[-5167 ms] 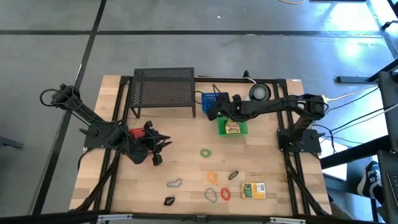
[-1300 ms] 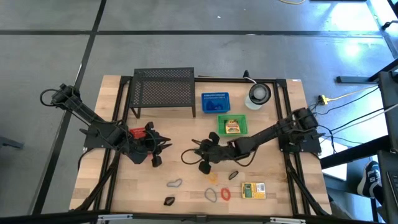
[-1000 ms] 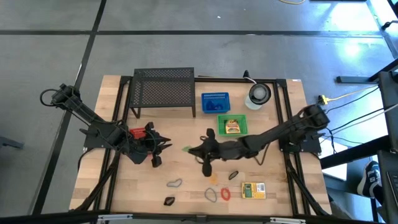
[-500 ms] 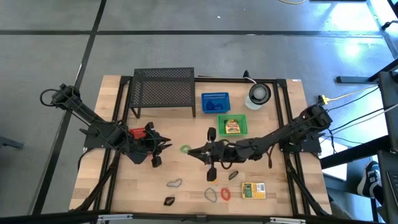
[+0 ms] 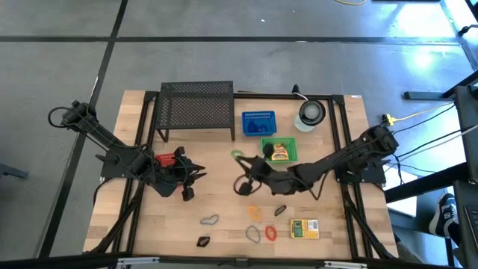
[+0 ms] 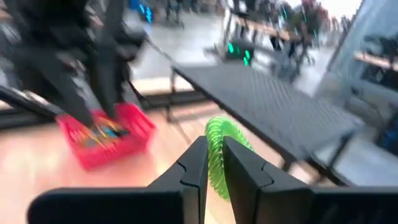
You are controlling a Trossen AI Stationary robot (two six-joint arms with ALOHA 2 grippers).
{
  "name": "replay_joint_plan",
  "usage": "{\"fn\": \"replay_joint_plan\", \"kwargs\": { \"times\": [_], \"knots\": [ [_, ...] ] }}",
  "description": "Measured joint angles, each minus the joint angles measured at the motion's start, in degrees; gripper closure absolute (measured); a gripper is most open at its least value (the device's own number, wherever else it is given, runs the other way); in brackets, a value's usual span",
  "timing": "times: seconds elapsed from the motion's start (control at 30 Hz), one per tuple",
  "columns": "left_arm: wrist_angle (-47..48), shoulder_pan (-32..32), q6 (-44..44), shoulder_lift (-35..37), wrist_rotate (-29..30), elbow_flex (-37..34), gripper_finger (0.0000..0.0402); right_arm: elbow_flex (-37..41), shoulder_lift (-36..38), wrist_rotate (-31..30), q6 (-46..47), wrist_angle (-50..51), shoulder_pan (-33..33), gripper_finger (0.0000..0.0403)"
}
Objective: Pick & Place Office Desk Supplies
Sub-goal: Put the green spring keychain into the blue basket
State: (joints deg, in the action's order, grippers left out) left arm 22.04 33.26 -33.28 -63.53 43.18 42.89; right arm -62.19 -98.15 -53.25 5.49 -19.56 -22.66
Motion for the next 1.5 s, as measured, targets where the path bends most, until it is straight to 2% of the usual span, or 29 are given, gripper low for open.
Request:
{"fn": "replay_joint_plan", "kwargs": {
  "times": [0.27,0.43,0.53,0.9,1.17,1.37,1.5],
  "knots": [
    [0.00,0.02,0.00,0.00,0.00,0.00,0.0313,-0.02,4.43,2.54,17.14,24.97,8.93,0.0353],
    [0.02,0.01,0.01,0.00,0.00,0.00,0.0313,-0.07,4.27,11.47,24.07,33.02,17.35,0.0353],
    [0.00,0.00,0.00,0.00,0.00,0.00,0.0313,-0.04,2.66,12.58,25.44,35.42,21.46,0.0353],
    [0.06,0.01,0.58,0.00,0.01,0.00,0.0313,-0.06,-2.97,15.16,28.60,34.91,29.97,0.0353],
    [0.10,0.00,0.60,0.00,0.01,0.00,0.0313,-0.04,-6.23,15.32,28.66,34.74,30.60,0.0353],
    [0.20,0.00,0.59,0.00,0.00,0.00,0.0313,-0.04,-6.41,15.39,32.74,34.81,30.83,0.0353],
    [0.20,0.02,0.59,0.00,0.01,0.00,0.0313,-0.04,-6.41,17.52,33.06,34.82,31.37,0.0353]
  ]
}}
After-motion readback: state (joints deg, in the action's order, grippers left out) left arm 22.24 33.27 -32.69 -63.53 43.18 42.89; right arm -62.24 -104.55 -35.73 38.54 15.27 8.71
